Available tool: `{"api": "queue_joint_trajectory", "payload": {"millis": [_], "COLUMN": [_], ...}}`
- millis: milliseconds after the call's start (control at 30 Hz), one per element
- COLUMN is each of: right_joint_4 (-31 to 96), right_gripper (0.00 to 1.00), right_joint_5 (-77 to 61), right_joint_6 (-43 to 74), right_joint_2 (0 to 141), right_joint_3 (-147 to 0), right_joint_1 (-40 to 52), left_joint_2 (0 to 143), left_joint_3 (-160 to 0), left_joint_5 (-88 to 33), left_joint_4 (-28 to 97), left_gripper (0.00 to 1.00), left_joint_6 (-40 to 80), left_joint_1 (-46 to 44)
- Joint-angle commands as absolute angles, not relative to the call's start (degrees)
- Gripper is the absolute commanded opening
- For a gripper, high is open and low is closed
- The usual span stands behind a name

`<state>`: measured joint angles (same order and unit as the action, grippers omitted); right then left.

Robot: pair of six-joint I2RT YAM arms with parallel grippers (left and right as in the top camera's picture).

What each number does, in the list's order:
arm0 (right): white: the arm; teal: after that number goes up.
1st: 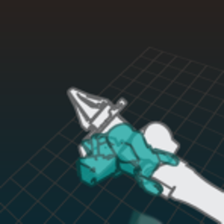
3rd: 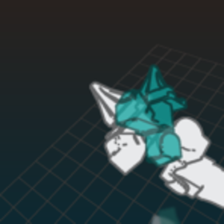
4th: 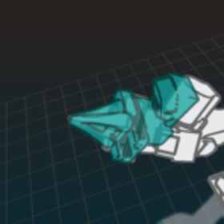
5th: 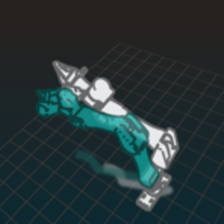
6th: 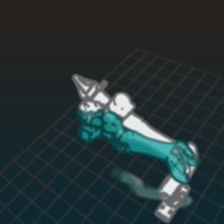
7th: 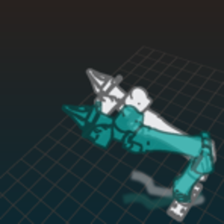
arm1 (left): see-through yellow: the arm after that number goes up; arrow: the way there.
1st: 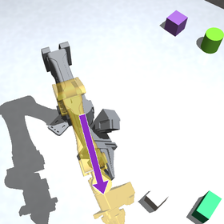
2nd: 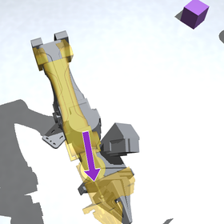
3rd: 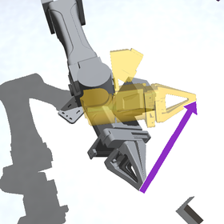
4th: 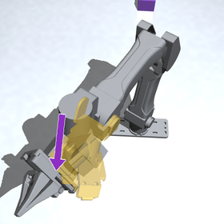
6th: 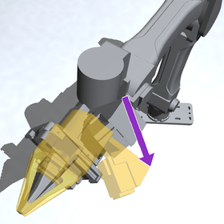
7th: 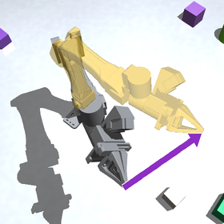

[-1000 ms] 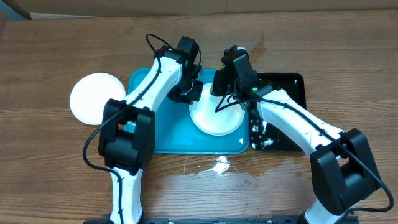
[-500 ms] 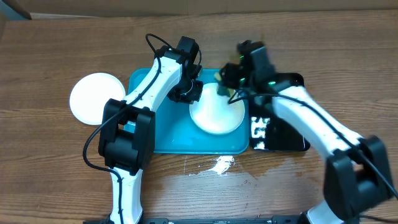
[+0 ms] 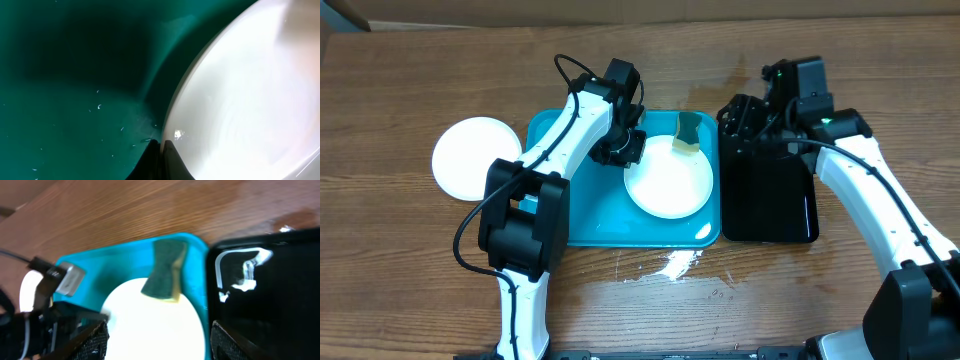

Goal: Clean dirty plates on tray and stack at the side

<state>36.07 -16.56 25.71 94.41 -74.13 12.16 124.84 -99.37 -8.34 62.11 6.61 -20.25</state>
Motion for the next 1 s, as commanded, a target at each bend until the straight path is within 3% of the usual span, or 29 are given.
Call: {"api": "queue_joint_trajectory", "payload": {"millis": [0,200,667,867,967], "right_joint_4": [33.78,30.63,19.14,19.31,19.42], "right_gripper": [0.68,0.68,0.68,0.6,0.48], "right_joint_5": [-14.98,-9.37,-5.23,-1.28,-1.1], "right_joint_6": [23.94,23.97,23.97,23.97,23.97], "right_joint_2": [94.89,103.28,115.74,116.36,116.33], "right_joint_3": [-74.98,-76.64,-78.89,-78.87,-78.89], "right_joint_1": [15.88,21.37,23.2,25.1,25.19], "left_joint_2": [125.36,125.36,125.36,125.36,125.36], "left_joint_3": [-99.15,-99.15,-99.13,-99.13,-99.15], "left_joint_5": [-8.45,-8.36,-8.36,-8.36,-8.34], "left_joint_4": [62.11,62.37,62.35,62.28,62.33], "left_gripper": [0.04,0.04,0.04,0.04,0.04], "left_joint_6": [5.13,5.1,5.1,5.13,5.13], "left_joint_1": [-20.12,-20.12,-20.12,-20.12,-20.12]}}
